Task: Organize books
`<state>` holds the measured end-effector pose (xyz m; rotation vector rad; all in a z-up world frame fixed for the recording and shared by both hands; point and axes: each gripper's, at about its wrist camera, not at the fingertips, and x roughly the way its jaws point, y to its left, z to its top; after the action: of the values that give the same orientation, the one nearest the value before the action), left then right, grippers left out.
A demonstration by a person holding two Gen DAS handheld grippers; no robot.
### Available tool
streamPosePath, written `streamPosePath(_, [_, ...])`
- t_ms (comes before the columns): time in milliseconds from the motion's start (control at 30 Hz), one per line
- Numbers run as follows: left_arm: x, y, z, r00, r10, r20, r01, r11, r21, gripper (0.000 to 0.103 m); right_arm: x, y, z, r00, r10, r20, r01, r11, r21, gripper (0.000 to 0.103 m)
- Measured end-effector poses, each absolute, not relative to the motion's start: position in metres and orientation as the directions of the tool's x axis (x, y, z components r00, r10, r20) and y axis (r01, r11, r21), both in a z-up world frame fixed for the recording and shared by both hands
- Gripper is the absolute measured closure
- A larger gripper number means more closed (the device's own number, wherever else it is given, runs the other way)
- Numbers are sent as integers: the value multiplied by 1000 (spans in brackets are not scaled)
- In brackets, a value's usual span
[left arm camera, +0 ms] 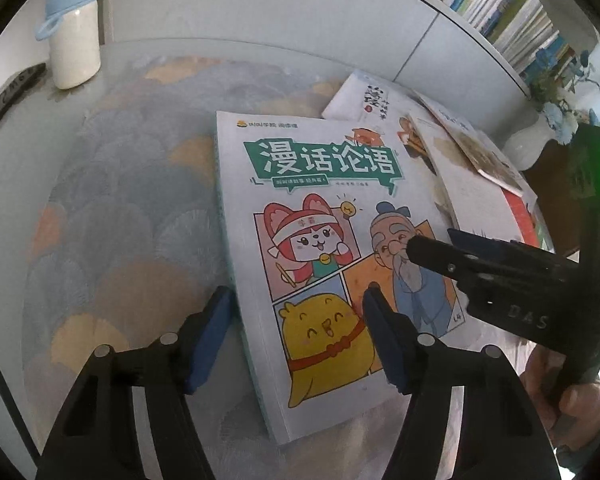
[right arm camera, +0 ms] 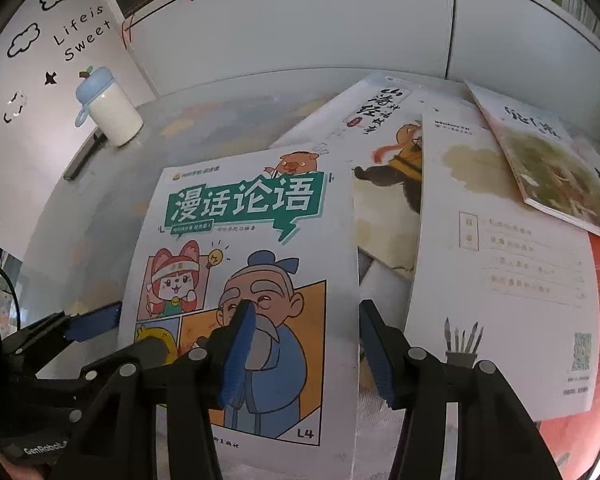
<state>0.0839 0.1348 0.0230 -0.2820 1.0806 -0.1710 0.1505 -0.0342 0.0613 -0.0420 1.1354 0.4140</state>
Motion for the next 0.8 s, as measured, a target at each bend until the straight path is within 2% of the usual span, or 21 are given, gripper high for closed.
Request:
streamPosePath(167, [61, 136, 26, 418, -351, -838, 52, 930, -363, 40, 129, -49, 63, 316, 326, -891, -324, 920, 221, 51])
streamPosePath(267, [34, 127, 25, 367, -364, -856, 108, 931, -349, 40, 97, -57, 65, 287, 335, -898, -320, 917, 240, 51])
streamPosePath(467, [-14, 101, 25, 282, -435, -855, 161, 900, -405, 40, 26, -82, 69, 249, 315, -916, -318, 920, 230, 51])
streamPosePath(667, [-44, 64, 22, 256, -450, -855, 181, 892, -415, 40, -21, -115, 74, 258, 257, -931, -348, 924, 158, 50])
streamPosePath(800, [-60, 50, 24, 265, -436, -860, 135, 900, -414, 39, -31, -150, 63, 219, 252, -942, -288, 940, 185, 50])
